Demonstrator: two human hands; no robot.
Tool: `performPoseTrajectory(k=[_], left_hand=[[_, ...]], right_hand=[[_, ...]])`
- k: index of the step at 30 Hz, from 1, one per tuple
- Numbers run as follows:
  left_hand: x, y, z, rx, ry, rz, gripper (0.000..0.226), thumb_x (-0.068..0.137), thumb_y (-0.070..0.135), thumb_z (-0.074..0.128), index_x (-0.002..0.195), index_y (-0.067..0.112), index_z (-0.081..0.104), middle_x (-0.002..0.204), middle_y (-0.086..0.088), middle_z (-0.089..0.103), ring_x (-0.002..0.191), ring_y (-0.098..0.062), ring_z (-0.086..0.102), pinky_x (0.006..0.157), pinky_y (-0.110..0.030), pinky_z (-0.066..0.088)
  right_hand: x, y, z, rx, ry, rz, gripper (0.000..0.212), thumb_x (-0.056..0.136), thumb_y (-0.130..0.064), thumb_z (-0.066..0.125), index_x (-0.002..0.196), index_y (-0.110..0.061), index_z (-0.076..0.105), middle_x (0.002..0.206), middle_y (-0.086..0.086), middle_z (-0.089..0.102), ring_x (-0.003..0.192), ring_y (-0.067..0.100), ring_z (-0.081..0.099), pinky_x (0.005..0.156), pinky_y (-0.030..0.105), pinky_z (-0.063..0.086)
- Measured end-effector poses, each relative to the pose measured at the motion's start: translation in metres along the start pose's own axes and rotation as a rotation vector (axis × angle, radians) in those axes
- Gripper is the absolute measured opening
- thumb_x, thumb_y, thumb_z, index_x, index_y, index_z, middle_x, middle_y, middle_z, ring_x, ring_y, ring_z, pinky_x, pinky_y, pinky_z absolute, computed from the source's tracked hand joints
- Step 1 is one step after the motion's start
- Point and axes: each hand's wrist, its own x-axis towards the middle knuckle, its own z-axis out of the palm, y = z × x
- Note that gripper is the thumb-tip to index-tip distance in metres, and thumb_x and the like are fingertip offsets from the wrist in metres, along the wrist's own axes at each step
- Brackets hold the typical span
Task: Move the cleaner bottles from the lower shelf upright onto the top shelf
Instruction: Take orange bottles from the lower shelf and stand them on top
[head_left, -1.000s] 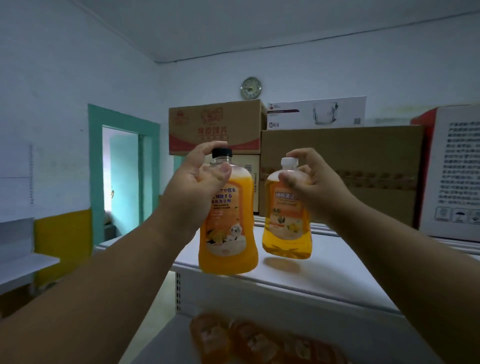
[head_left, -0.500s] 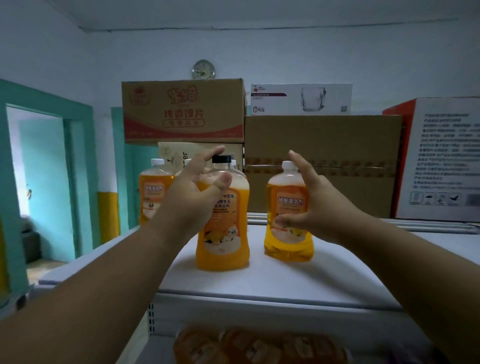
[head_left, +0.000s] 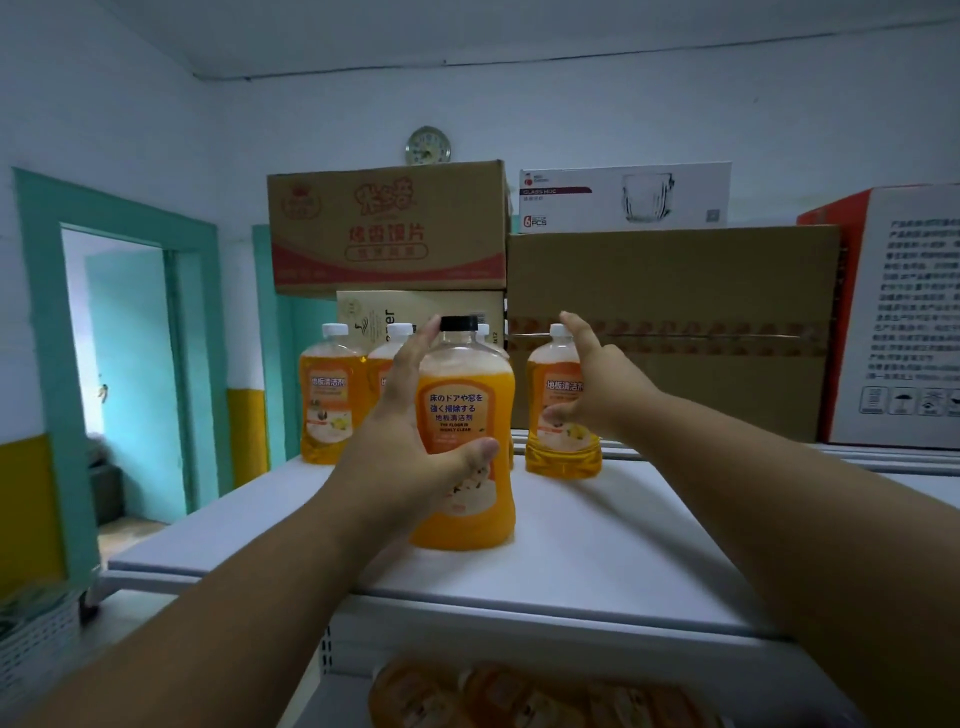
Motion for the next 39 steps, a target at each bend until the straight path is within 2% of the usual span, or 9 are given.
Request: performPoseTrajectory(k=[4, 9, 15, 20, 23, 27, 30, 33, 39], left_hand=[[0.002, -0.004, 0.000, 0.006, 0.021, -0.011, 0.106, 0.074, 0.039, 0.083, 0.134, 0.078, 0.005, 0.113, 0.045, 0.033, 0.090, 0.007, 0.053, 0.047, 0.000, 0.039], [0.002, -0.007, 0.000, -0.002, 0.041, -0.041, 0.104, 0.074, 0.043, 0.083, 0.134, 0.077, 0.006, 0.113, 0.046, 0.033, 0.094, 0.004, 0.053, 0.062, -0.007, 0.042], [-0.001, -0.009, 0.002, -0.046, 0.053, -0.054, 0.104, 0.075, 0.040, 0.083, 0.134, 0.078, 0.006, 0.116, 0.046, 0.034, 0.096, 0.006, 0.053, 0.048, 0.000, 0.039], [-0.004, -0.008, 0.001, -0.066, 0.036, -0.151, 0.118, 0.059, 0.056, 0.081, 0.136, 0.076, -0.007, 0.116, 0.039, 0.033, 0.097, 0.007, 0.048, 0.081, -0.028, 0.045], [-0.003, -0.010, -0.002, -0.102, -0.071, -0.329, 0.116, 0.049, 0.058, 0.081, 0.145, 0.051, 0.017, 0.118, 0.025, 0.045, 0.115, -0.012, 0.051, 0.097, -0.043, 0.046], [-0.005, -0.006, -0.003, -0.180, -0.174, -0.417, 0.083, 0.051, 0.049, 0.082, 0.122, 0.047, 0.038, 0.114, 0.020, 0.055, 0.122, -0.022, 0.053, 0.104, -0.050, 0.042], [-0.011, 0.010, 0.008, -0.263, -0.190, -0.388, 0.073, 0.051, 0.050, 0.081, 0.113, 0.047, 0.044, 0.114, 0.020, 0.057, 0.114, -0.019, 0.054, 0.100, -0.048, 0.042], [-0.019, 0.042, 0.031, -0.284, -0.265, -0.309, 0.083, 0.055, 0.054, 0.082, 0.127, 0.044, 0.042, 0.118, 0.016, 0.059, 0.113, -0.017, 0.057, 0.098, -0.047, 0.045], [-0.032, 0.127, 0.105, -0.388, -0.442, -0.111, 0.077, 0.065, 0.050, 0.086, 0.128, 0.043, 0.042, 0.117, 0.017, 0.063, 0.105, -0.009, 0.062, 0.086, -0.036, 0.053]], right_hand=[[0.012, 0.004, 0.008, 0.019, 0.005, -0.021, 0.122, 0.068, -0.031, 0.088, 0.146, -0.054, -0.003, 0.134, 0.014, 0.045, 0.104, 0.029, 0.060, 0.084, 0.046, 0.056], [0.018, 0.009, 0.014, 0.043, 0.011, -0.048, 0.124, 0.069, -0.031, 0.088, 0.145, -0.055, -0.006, 0.135, 0.013, 0.044, 0.106, 0.029, 0.059, 0.086, 0.045, 0.055], [0.022, 0.009, 0.018, 0.042, 0.015, -0.063, 0.127, 0.068, -0.031, 0.088, 0.146, -0.055, -0.010, 0.131, 0.013, 0.046, 0.096, 0.023, 0.057, 0.083, 0.043, 0.056], [0.019, 0.010, 0.012, 0.062, -0.014, -0.073, 0.128, 0.069, -0.028, 0.088, 0.145, -0.057, -0.012, 0.131, 0.012, 0.049, 0.097, 0.022, 0.061, 0.083, 0.041, 0.057], [0.007, 0.006, 0.003, 0.022, 0.016, -0.053, 0.120, 0.073, -0.034, 0.085, 0.148, -0.052, -0.007, 0.139, 0.011, 0.039, 0.105, 0.023, 0.058, 0.087, 0.039, 0.056], [-0.027, -0.009, -0.022, 0.113, 0.151, -0.165, 0.068, 0.085, -0.046, 0.069, 0.143, -0.029, 0.038, 0.132, 0.002, 0.051, 0.109, 0.016, 0.059, 0.081, 0.029, 0.055], [-0.071, -0.026, -0.042, 0.464, -0.042, -0.181, 0.071, 0.077, -0.071, 0.058, 0.133, -0.030, 0.046, 0.118, -0.006, 0.064, 0.097, 0.009, 0.067, 0.081, 0.033, 0.059], [-0.109, -0.035, -0.063, 0.673, -0.108, -0.221, 0.077, 0.068, -0.065, 0.070, 0.135, -0.043, 0.039, 0.116, -0.010, 0.061, 0.100, 0.011, 0.067, 0.082, 0.034, 0.059], [-0.174, -0.001, -0.142, 0.575, 0.234, -0.239, 0.065, 0.075, -0.052, 0.070, 0.131, -0.047, 0.036, 0.117, -0.011, 0.053, 0.099, 0.018, 0.064, 0.077, 0.034, 0.061]])
